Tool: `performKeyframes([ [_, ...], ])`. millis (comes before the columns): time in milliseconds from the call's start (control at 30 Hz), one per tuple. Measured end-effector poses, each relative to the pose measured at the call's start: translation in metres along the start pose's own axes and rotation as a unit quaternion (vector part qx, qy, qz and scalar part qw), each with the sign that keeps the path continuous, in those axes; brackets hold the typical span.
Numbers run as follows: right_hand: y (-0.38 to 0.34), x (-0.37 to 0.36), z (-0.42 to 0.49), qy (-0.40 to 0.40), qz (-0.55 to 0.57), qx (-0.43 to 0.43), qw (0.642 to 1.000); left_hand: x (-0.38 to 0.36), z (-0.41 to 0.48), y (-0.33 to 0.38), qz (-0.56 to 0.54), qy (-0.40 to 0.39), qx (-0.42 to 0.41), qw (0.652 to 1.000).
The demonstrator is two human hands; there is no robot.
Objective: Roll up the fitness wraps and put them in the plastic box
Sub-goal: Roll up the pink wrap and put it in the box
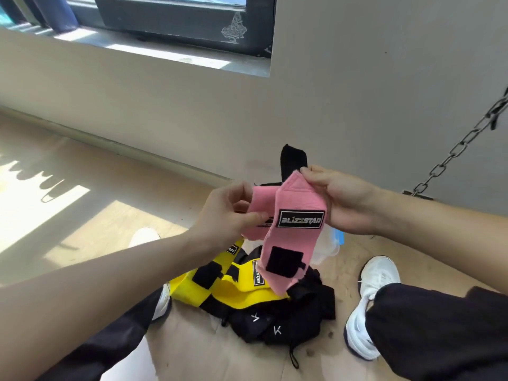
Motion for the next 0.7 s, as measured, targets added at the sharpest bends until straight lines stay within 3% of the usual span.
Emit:
performKeyframes([
  [133, -0.009, 0.013, 0.0, -0.016, -0.081, 0.038, 0.996, -0.008, -0.003, 0.007, 0.035, -0.074, -0.028, 0.996],
  [300, -0.005, 0.008, -0.013, -0.137, -0.162, 0.006, 0.977, 0.019, 0.022, 0.01, 0.048, -0.038, -0.018, 0.998],
  [533, -0.003, -0.009, -0.019, -0.209, -0.257, -0.013, 0.943, -0.037, 0.018, 0.005, 0.061, -0.256, 0.039, 0.964],
  [700, -0.005, 0.0, -0.021, -0.203, -0.298, -0.015, 0.933, -0.029, 0.025, -0.008, 0.156, -0.281, 0.006, 0.947],
])
Point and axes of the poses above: each hand's wrist, its own z-axis towards the middle knuckle, its own x-axis out of the back of the hand, y = z × x, the point moved 8 cm from there along z, towards the middle knuckle, and after that the axes turned 3 degrees about x, right-handed, at the moved point
